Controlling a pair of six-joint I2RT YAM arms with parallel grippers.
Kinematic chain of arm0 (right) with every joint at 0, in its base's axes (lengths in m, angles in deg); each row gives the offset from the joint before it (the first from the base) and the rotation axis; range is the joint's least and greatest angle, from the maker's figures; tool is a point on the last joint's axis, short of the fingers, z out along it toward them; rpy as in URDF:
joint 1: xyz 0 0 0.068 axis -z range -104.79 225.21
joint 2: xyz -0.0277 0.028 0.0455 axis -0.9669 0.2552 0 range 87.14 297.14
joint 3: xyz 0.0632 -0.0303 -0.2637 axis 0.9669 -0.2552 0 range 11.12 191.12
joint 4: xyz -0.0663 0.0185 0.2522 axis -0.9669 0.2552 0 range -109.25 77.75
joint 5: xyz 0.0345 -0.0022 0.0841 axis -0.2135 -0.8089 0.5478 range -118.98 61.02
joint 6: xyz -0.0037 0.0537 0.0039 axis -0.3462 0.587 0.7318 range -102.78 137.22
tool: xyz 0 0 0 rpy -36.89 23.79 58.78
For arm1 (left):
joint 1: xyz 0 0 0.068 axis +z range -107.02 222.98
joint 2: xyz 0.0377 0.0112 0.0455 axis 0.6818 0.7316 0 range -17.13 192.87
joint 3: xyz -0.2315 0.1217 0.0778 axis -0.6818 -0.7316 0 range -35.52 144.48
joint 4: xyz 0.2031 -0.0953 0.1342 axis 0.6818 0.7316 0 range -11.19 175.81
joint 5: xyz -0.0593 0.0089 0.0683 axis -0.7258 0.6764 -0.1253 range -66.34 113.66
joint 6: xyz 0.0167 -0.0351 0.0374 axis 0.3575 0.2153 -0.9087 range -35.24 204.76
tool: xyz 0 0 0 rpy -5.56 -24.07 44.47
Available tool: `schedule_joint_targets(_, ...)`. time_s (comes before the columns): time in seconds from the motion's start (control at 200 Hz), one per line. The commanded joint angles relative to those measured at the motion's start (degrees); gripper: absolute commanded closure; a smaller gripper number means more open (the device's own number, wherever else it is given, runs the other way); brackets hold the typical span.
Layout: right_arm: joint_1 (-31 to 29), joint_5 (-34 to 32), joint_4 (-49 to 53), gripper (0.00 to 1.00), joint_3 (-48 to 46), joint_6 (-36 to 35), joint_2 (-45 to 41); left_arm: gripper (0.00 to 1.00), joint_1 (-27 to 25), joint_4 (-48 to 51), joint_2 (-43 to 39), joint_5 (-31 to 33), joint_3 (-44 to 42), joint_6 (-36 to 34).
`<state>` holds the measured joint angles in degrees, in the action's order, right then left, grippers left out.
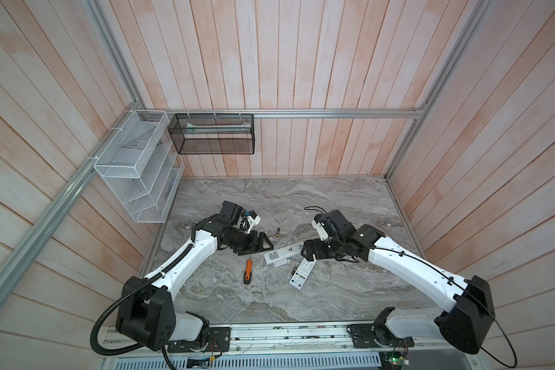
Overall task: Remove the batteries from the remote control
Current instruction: 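Move the right gripper over the white TV remote with coloured buttons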
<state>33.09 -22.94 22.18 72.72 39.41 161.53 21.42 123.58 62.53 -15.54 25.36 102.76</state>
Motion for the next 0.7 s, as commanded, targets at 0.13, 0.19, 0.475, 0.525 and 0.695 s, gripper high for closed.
schedule_joint_targets(0.13,1.21,6.13,-3.15,0.03,-7.33,-70.28,-10.19,0.17,-0.24,0.00,-1.17,0.65,1.51,-1.04)
schedule_joint_targets(0.19,4.10,8.38,1.40,0.04,-5.92,-78.93,-7.44,0.17,-0.24,-0.24,-1.54,1.39,1.87,0.26)
schedule_joint_targets(0.475,6.06,7.10,4.50,0.08,-3.62,-101.44,4.69,0.15,-0.24,-1.92,-4.77,4.15,-0.99,5.25)
schedule_joint_targets(0.525,5.84,7.48,1.85,0.08,-4.29,-103.15,5.38,0.14,-0.24,-1.76,-5.45,4.75,-1.54,5.42)
schedule_joint_targets(0.695,4.80,8.69,2.55,0.08,-1.53,-107.48,11.80,0.08,-0.24,-0.86,-6.01,5.35,-2.50,5.68)
